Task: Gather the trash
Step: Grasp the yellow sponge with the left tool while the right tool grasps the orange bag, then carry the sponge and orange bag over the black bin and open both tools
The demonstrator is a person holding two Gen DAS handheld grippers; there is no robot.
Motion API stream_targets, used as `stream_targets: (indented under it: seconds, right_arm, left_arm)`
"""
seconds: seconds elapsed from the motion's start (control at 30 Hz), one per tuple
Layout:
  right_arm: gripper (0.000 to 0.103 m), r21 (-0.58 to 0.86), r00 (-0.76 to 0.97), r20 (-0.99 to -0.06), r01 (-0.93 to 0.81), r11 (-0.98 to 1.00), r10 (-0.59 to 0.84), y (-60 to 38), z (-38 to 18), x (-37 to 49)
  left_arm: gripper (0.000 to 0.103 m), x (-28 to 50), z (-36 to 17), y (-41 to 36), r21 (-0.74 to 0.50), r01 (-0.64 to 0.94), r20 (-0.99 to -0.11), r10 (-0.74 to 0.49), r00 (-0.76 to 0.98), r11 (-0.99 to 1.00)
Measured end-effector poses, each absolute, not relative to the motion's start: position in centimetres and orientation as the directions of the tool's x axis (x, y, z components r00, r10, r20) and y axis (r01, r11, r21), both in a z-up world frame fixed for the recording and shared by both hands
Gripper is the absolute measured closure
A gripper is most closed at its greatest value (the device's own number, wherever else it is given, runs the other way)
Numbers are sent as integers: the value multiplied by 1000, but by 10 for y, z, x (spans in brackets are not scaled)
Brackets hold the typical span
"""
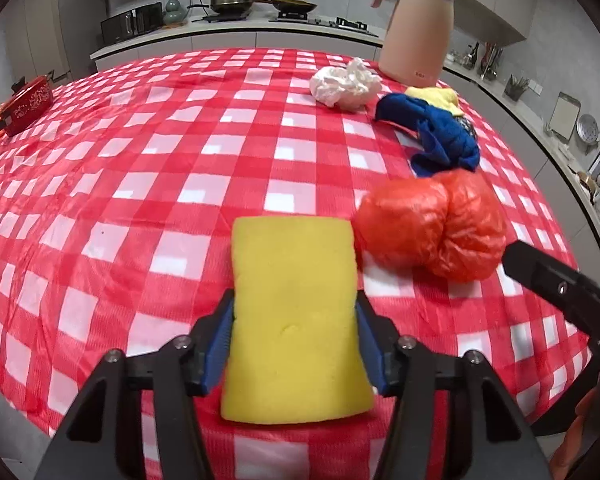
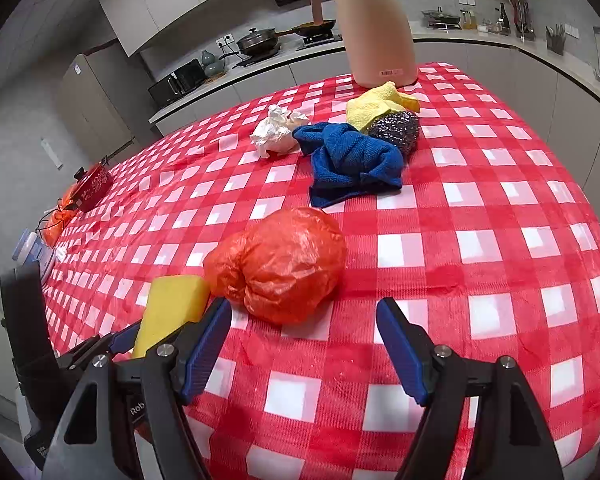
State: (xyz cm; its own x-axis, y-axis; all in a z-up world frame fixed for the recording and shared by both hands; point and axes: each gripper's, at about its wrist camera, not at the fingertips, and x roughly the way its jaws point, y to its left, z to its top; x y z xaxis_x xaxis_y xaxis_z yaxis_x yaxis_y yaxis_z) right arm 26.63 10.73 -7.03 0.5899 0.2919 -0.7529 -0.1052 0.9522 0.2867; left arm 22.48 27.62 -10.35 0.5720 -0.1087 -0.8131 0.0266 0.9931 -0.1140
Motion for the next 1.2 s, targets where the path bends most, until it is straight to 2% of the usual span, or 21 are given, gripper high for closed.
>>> stream_targets:
  seconds: [0.53,0.83,0.87,0.9,0.93,1.03,1.2]
  right_arm:
    - [26,277,579,-767,-91,956,278,130,-83,309]
    - [24,319,538,-782,-89,944,315,139,-99,331]
    - [26,332,537,-779,-87,939,325,139,-101,332]
    - [43,340,539,-773,-92,936,334,140,-102,331]
    - [55,355,541,-762,-110,928,356,141,-100,331]
    - [64,279,578,-756,-138,950,306,152,-90,328]
    - [64,266,620,-735,-106,958,273,142,-73,324]
  left_arm:
    - [51,278,-91,294,-160,54,-765,-158,624,986]
    - [51,301,-99,293,-163,87,-781,-183,597,983]
    - [51,302,-100,293,-165,89,-784,-185,593,982]
    - [51,303,-100,294,-167,91,-785,-188,590,982]
    - [51,303,-99,294,-168,93,-785,-190,589,981]
    - [51,304,-94,295,-172,100,-781,-198,592,980]
    - [51,301,-79,292,-186,121,-762,-221,609,975]
